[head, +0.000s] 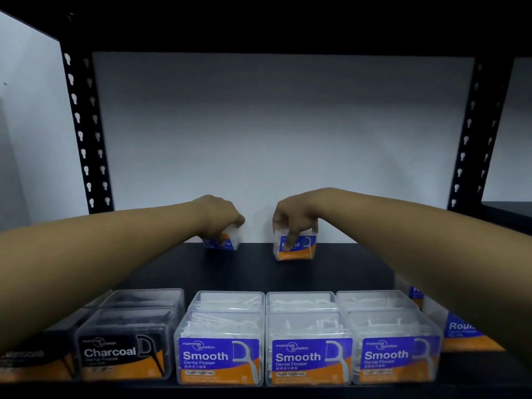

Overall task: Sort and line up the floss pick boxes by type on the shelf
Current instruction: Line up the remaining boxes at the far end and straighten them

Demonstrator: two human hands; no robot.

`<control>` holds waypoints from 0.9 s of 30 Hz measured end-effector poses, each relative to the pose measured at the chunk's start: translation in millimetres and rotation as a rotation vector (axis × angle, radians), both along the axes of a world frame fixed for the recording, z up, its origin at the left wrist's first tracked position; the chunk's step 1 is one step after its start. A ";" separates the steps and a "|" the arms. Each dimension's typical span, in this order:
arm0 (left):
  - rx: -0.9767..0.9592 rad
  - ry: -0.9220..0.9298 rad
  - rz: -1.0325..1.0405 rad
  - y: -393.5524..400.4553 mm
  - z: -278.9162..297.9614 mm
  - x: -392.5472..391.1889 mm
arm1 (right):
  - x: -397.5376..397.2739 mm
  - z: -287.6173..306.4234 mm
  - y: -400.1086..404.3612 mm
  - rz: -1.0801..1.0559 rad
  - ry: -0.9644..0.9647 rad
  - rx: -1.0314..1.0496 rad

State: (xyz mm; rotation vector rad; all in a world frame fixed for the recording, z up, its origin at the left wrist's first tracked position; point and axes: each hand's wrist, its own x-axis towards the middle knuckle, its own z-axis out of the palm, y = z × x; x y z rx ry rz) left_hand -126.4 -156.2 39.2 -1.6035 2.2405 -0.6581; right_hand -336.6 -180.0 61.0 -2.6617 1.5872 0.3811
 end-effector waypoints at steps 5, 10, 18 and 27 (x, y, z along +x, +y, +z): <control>0.009 0.519 -0.112 7.8 11.3 -0.1 | 4.0 -7.3 -3.4 -0.025 -0.001 0.055; 0.215 0.801 -0.132 12.1 -1.9 2.6 | -1.3 -16.3 -11.6 0.001 -0.003 0.034; 0.294 0.609 0.048 7.1 -13.0 2.2 | -9.3 -23.5 -14.2 -0.019 -0.119 0.126; 0.283 0.559 0.056 14.7 9.4 -25.8 | -21.8 -8.6 -2.9 0.041 -0.095 0.051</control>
